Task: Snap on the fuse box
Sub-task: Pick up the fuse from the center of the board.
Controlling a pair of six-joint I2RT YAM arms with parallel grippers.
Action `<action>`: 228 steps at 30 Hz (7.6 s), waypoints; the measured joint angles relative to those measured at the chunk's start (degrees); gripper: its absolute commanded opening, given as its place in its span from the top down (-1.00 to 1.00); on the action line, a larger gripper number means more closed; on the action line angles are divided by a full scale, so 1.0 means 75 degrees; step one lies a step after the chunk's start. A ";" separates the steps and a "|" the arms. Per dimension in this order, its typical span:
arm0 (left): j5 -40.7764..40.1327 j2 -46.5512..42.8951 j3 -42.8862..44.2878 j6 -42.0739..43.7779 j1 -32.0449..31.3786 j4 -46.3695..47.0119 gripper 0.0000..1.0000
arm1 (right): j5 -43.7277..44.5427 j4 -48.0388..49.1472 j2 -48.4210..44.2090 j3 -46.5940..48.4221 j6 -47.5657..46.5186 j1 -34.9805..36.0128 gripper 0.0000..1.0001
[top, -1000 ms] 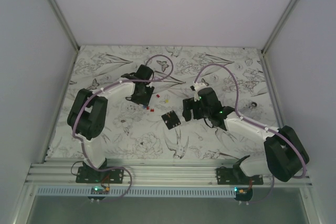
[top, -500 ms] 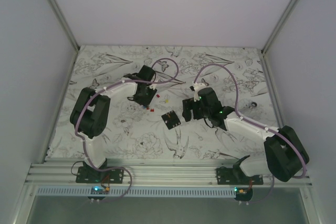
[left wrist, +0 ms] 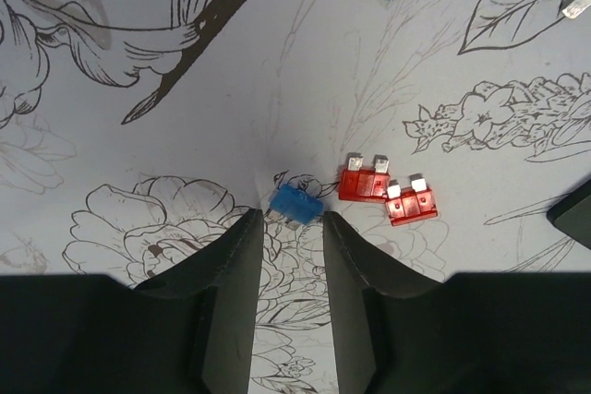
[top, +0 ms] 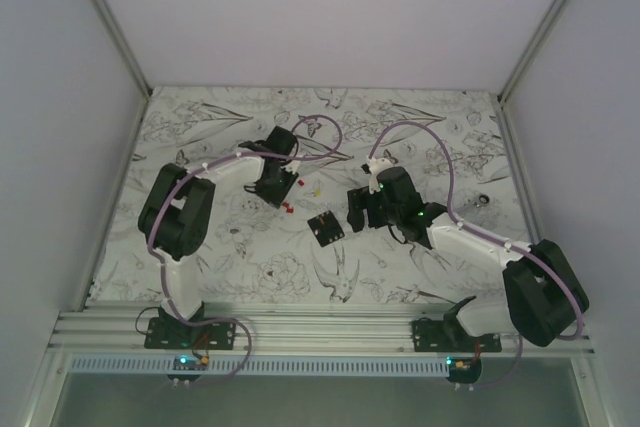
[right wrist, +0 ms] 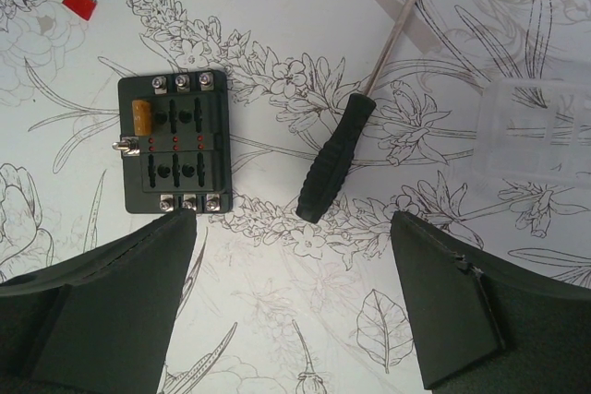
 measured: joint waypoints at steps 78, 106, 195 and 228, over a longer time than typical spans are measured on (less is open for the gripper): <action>0.0076 0.0533 0.0833 -0.0513 -0.0300 -0.0976 0.57 | -0.0539 0.0286 0.0210 -0.0003 0.0093 0.0000 -0.84; -0.1842 -0.4605 -0.1207 -0.7207 -0.2515 -0.0111 0.71 | -0.1037 0.5549 -0.1160 -0.2090 0.1612 0.1813 -0.23; 0.3701 -0.6309 -0.1545 -0.0533 -0.2725 0.1236 0.69 | -0.7163 0.3587 -0.1941 -0.0612 -0.0058 0.0265 1.00; 0.4068 -0.6356 -0.1795 -0.0434 -0.2640 0.1358 1.00 | -0.7035 0.3541 -0.1950 -0.0615 -0.0032 0.0224 0.25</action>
